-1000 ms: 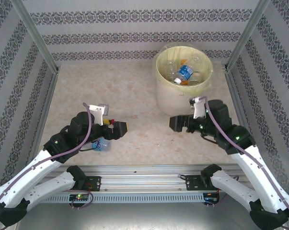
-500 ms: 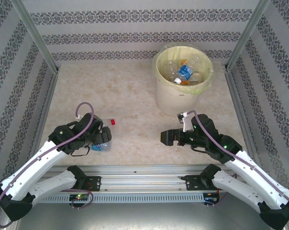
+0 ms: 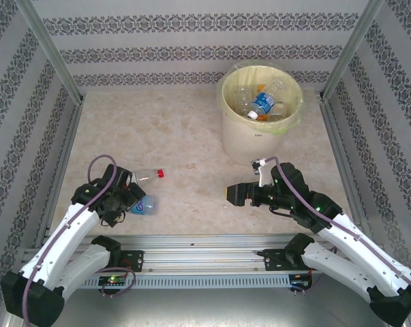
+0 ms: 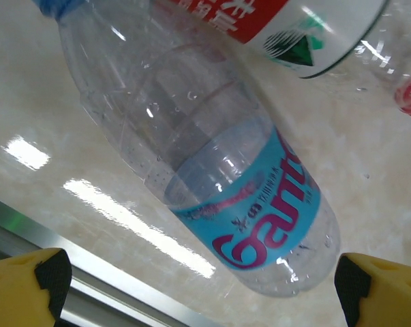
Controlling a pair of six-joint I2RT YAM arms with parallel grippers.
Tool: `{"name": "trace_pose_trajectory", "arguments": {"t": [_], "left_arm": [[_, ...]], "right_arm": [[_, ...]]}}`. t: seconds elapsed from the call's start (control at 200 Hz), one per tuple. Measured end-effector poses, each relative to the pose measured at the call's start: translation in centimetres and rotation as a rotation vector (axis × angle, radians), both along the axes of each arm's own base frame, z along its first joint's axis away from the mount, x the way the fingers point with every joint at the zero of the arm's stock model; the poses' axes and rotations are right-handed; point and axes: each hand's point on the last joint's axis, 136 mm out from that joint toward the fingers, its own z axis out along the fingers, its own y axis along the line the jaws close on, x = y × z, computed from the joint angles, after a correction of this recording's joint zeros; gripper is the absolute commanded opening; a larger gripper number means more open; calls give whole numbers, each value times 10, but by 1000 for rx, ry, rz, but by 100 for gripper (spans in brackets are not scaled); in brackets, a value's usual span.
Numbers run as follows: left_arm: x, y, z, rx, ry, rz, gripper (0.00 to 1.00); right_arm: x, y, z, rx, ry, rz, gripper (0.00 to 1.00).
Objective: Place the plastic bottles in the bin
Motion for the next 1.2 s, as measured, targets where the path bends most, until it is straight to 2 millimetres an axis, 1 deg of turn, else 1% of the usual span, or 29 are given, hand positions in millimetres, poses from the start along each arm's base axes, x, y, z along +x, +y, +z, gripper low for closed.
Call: {"name": "trace_pose_trajectory", "arguments": {"t": [0.095,0.365,0.485,0.619,0.744,0.929,1.054,1.199], "left_arm": [[2,2,-12,-39,6,55,100],[18,9,-33,-114,-43,159,100],[21,12,-41,-125,-41,182,97],[29,16,-41,-134,-57,204,93],[34,19,-44,-145,-70,211,86],[37,19,-47,-167,-79,220,71],[39,19,-45,-174,-90,219,64],[39,18,-37,-183,-125,209,62]], "right_arm": [[0,0,-4,-5,7,-1,98],[1,-1,-6,-12,10,-7,98],[1,0,-8,-16,15,-5,98],[1,0,-9,-18,17,-6,98],[2,1,-13,-24,28,-7,98],[0,3,-14,-26,31,4,98],[0,3,-14,-26,31,4,98],[0,3,-14,-26,31,4,98]]}}
